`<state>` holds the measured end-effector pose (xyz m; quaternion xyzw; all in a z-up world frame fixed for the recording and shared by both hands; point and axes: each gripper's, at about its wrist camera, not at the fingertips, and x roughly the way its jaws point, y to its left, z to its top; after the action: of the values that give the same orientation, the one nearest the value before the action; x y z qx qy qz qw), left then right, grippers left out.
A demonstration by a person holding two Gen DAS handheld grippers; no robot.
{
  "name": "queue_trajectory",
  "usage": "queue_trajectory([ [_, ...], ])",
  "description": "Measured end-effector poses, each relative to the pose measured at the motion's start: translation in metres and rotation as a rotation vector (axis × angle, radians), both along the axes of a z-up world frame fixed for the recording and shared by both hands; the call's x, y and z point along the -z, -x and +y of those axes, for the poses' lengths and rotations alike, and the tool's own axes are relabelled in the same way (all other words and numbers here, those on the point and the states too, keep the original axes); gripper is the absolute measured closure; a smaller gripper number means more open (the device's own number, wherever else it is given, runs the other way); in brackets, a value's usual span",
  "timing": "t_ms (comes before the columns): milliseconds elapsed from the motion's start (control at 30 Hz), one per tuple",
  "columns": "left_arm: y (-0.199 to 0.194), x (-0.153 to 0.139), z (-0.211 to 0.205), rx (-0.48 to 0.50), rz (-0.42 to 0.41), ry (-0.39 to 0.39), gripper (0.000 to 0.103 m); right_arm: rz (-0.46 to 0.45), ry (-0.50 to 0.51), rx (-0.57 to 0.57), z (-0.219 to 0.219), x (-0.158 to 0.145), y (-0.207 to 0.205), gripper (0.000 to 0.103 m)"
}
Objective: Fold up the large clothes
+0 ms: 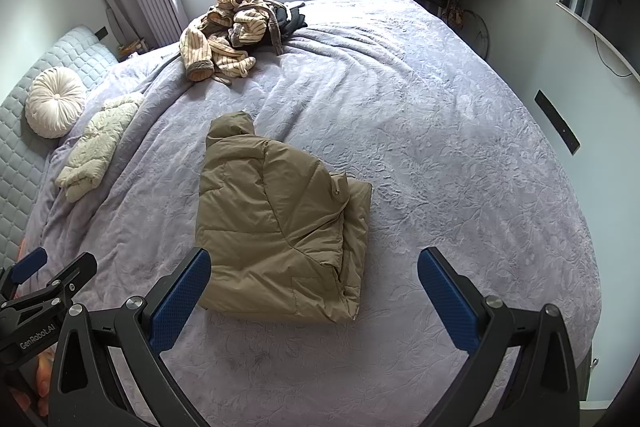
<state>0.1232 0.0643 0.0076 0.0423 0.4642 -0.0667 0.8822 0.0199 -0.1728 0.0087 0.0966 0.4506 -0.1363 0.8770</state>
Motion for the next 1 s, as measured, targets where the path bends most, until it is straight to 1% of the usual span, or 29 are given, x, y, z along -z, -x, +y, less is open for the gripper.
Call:
queue_trajectory([
  [400, 0.0024, 0.0016, 0.0074, -0.01, -0.003, -0.011, 0.0, 0.001, 0.0, 0.003, 0.0017, 0.0002, 0.0006, 0.0],
  [1000, 0.0007, 0.0027, 0.0016, -0.004, -0.003, -0.011, 0.0, 0.0, 0.0, 0.003, 0.0024, 0.0003, 0.0008, 0.0],
])
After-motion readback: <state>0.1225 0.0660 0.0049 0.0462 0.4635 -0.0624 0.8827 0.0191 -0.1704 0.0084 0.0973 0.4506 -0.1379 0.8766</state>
